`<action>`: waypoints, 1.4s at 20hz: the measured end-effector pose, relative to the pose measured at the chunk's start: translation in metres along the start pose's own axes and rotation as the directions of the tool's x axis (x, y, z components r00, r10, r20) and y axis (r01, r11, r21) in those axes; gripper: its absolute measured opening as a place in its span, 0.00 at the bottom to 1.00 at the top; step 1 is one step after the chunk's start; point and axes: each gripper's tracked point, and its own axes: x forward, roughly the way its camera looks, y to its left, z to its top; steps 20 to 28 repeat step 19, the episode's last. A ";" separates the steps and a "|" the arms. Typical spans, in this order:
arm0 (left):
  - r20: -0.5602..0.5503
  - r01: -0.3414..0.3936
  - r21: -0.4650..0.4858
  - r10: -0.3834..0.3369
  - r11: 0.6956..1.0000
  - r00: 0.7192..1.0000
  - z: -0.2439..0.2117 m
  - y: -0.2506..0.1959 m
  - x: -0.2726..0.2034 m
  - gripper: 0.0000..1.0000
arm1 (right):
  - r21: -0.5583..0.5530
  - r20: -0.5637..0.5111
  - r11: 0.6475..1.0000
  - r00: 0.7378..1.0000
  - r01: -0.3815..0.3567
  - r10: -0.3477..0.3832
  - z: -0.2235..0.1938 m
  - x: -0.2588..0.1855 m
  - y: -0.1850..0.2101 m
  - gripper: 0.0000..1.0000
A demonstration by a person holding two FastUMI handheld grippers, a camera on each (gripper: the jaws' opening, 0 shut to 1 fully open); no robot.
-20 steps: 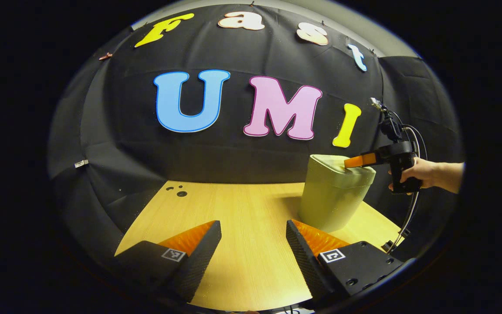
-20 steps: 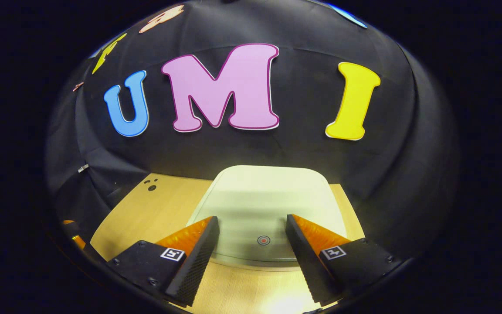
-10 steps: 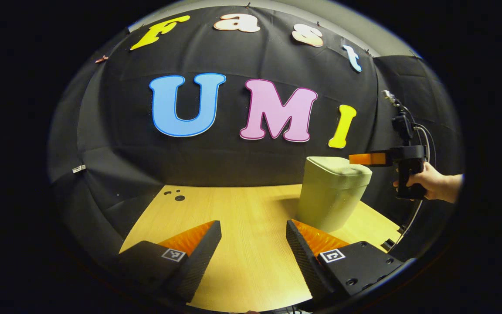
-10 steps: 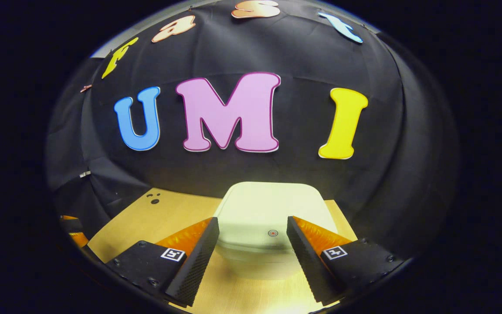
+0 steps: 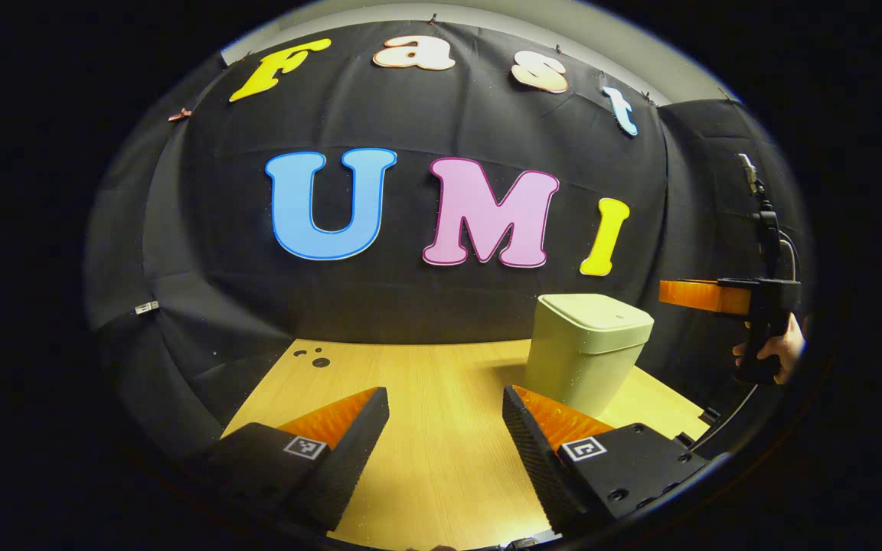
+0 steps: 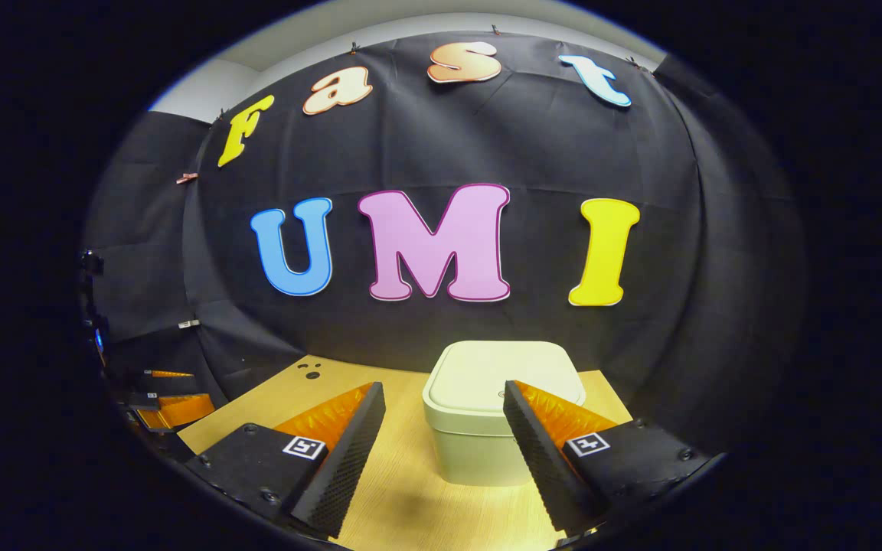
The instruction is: Press the lid of the desktop garbage bin to open it, pick up the crumpled paper on the desktop and throw it into the bin, then pick up the pop can on the desktop and drop it into the bin, and finally close the garbage bin lid.
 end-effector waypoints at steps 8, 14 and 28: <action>0.042 -0.046 0.025 0.045 0.999 0.998 0.044 -0.047 -0.012 0.96 | -0.070 0.059 0.990 0.991 -0.119 0.124 0.029 -0.052 0.007 0.98; 0.082 -0.072 0.038 0.069 0.997 0.994 0.065 -0.072 -0.014 0.95 | -0.074 0.091 0.982 0.980 -0.173 0.179 0.030 -0.067 0.002 0.97; 0.057 -0.065 0.043 0.062 0.997 0.996 0.062 -0.071 -0.004 0.95 | -0.067 0.118 0.991 0.985 -0.116 0.123 0.031 -0.060 -0.012 0.96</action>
